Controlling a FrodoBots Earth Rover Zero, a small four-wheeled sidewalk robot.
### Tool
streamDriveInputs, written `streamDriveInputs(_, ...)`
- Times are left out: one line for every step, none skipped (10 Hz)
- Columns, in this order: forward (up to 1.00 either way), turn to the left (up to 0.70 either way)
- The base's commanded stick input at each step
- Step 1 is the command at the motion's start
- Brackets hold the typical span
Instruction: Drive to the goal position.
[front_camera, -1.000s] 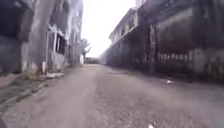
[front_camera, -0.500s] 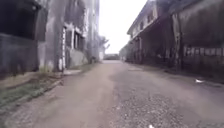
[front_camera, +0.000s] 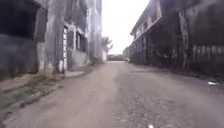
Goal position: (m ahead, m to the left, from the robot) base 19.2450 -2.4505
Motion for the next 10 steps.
streamDriveInputs(0.5, 0.0)
streamDriveInputs(0.5, 0.0)
streamDriveInputs(0.5, 0.0)
streamDriveInputs(0.5, 0.0)
streamDriveInputs(0.5, 0.0)
streamDriveInputs(0.5, 0.0)
streamDriveInputs(0.5, 0.0)
streamDriveInputs(0.5, 0.0)
streamDriveInputs(0.5, 0.0)
streamDriveInputs(0.5, 0.0)
